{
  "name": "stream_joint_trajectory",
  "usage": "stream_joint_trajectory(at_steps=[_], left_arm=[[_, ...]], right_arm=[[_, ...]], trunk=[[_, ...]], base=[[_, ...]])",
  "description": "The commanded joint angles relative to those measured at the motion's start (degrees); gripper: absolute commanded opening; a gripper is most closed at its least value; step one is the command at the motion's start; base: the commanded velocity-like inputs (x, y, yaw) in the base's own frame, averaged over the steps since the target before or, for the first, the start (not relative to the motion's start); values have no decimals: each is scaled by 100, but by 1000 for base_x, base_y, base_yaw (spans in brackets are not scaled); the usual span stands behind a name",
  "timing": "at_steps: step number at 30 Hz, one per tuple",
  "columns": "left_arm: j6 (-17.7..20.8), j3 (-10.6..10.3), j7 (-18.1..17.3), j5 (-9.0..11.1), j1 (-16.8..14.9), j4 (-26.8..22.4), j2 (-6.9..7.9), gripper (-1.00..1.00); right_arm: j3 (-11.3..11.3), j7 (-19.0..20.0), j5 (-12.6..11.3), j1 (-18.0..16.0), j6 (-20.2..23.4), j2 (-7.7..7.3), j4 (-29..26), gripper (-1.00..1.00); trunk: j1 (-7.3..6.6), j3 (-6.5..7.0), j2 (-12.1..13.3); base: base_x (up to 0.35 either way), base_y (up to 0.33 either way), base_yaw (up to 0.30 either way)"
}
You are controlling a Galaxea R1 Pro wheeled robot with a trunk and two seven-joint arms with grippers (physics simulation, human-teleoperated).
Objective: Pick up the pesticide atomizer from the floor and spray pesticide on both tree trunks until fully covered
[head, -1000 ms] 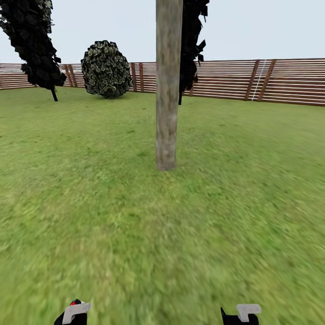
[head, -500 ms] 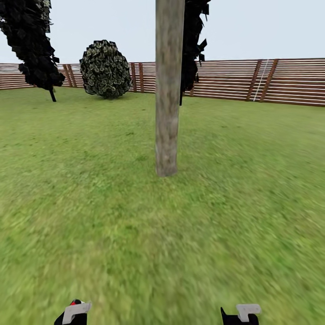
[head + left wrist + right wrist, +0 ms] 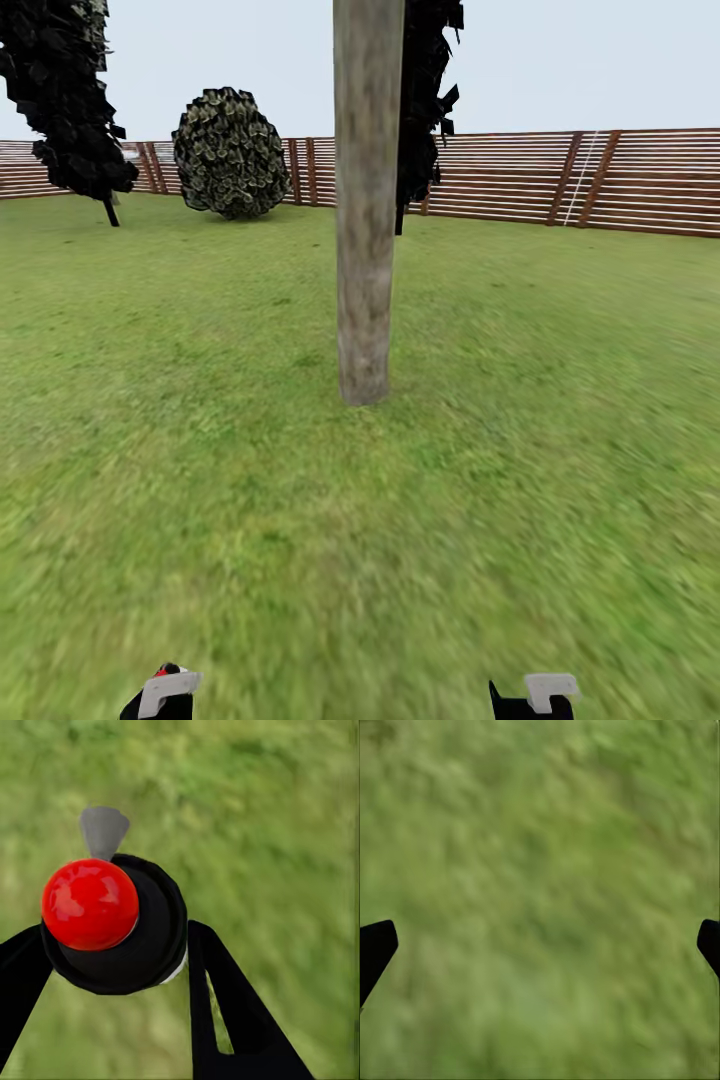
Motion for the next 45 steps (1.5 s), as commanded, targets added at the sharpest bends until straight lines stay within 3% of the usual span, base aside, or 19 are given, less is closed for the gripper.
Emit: stream_joint_trajectory(at_steps=[1,26,36,45], left_arm=[[0,4,0,0,0,-1,0,-100],[0,6,-4,9,0,0,-2,-100],[10,-99,-66,-65,0,0,-11,-100],[25,-97,-258,-107,-29,-15,121,-100]], right_arm=[[0,-2,-2,0,0,0,0,100],[2,-2,-4,0,-6,0,-8,100],[30,24,16,0,6,10,-10,100],[56,31,14,0,16,-20,-140,100]], trunk=[[0,0,0],[0,138,0],[0,146,0],[0,146,0]], base=[[336,-88,0],[336,-53,0],[324,-77,0],[297,-138,0]])
